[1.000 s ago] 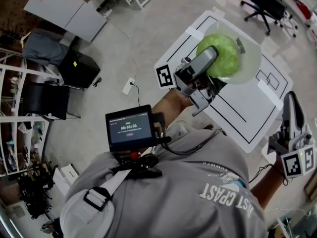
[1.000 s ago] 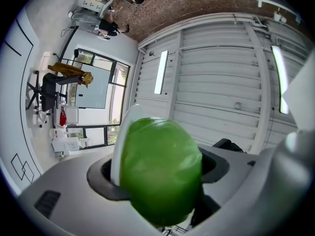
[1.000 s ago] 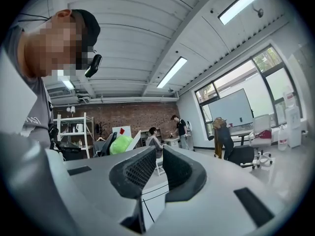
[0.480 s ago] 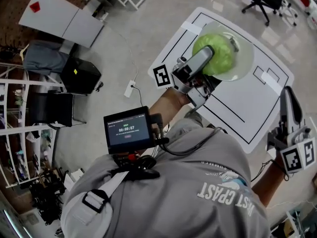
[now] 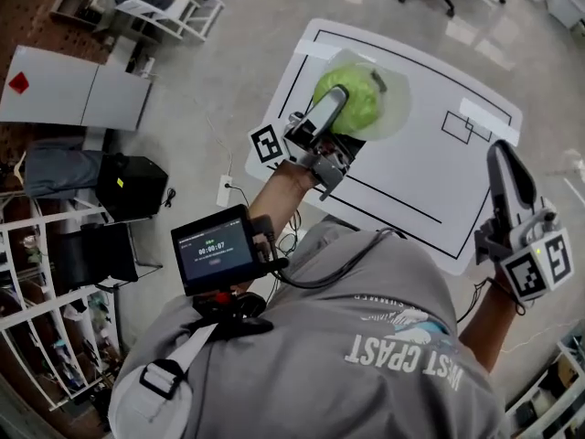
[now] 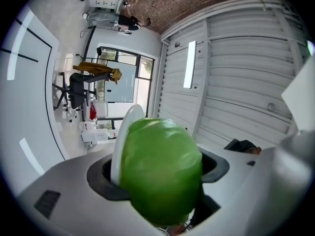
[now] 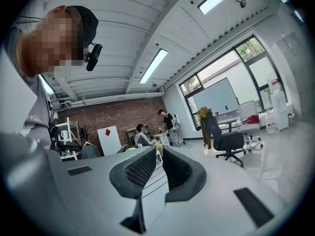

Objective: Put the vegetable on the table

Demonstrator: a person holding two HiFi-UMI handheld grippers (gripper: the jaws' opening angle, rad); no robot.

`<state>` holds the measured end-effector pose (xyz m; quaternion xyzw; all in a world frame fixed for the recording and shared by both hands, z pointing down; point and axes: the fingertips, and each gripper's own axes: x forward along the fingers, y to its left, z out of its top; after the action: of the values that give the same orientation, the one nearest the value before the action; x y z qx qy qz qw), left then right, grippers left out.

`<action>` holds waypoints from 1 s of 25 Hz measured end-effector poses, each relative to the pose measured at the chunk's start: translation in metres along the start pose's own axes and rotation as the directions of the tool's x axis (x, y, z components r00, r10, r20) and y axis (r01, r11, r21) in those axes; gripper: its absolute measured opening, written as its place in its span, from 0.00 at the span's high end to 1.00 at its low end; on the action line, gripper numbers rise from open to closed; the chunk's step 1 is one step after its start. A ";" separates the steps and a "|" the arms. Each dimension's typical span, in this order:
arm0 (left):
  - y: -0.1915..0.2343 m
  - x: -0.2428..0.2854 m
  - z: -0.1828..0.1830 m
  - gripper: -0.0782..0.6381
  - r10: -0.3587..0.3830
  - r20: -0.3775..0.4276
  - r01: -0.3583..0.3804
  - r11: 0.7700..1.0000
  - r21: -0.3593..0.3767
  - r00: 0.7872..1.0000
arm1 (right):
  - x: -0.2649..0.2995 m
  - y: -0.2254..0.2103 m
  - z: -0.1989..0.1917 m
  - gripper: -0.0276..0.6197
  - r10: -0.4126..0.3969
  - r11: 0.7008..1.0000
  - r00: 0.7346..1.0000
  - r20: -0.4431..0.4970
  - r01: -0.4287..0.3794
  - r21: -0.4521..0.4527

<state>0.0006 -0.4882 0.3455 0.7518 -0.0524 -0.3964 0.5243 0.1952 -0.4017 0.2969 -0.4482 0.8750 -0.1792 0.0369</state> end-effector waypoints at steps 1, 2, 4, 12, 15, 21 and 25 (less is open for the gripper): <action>0.014 0.002 0.006 0.37 0.016 -0.007 -0.016 1.000 -0.004 1.000 | 0.006 -0.008 -0.002 0.91 -0.006 1.000 1.000 -0.002 0.006 0.007; 0.026 0.004 0.011 0.37 0.032 -0.015 -0.032 0.999 -0.007 0.999 | 0.012 -0.015 -0.004 0.91 -0.013 1.000 1.000 -0.004 0.013 0.013; 0.046 0.005 0.016 0.37 0.066 -0.036 -0.067 0.998 -0.013 0.997 | 0.017 -0.024 -0.006 0.91 -0.029 0.999 1.000 -0.006 0.029 0.026; 0.103 -0.016 0.000 0.37 0.212 -0.157 -0.219 0.976 -0.024 0.965 | 0.004 -0.029 -0.020 0.91 -0.092 0.994 0.996 -0.006 0.092 0.061; 0.124 -0.026 -0.009 0.37 0.267 -0.214 -0.277 0.961 -0.016 0.940 | -0.002 -0.028 -0.026 0.91 -0.115 0.991 0.993 -0.007 0.115 0.073; 0.162 -0.045 -0.034 0.37 0.357 -0.333 -0.382 0.924 -0.010 0.873 | -0.014 -0.026 -0.028 0.91 -0.152 0.984 0.988 -0.010 0.153 0.089; 0.185 -0.060 -0.045 0.37 0.406 -0.390 -0.444 0.896 -0.006 0.826 | -0.019 -0.023 -0.029 0.91 -0.170 0.980 0.985 -0.015 0.170 0.098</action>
<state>0.0515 -0.5072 0.5372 0.7570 -0.0969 -0.1189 0.6351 0.2177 -0.3903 0.3304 -0.5184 0.8237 -0.2264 0.0406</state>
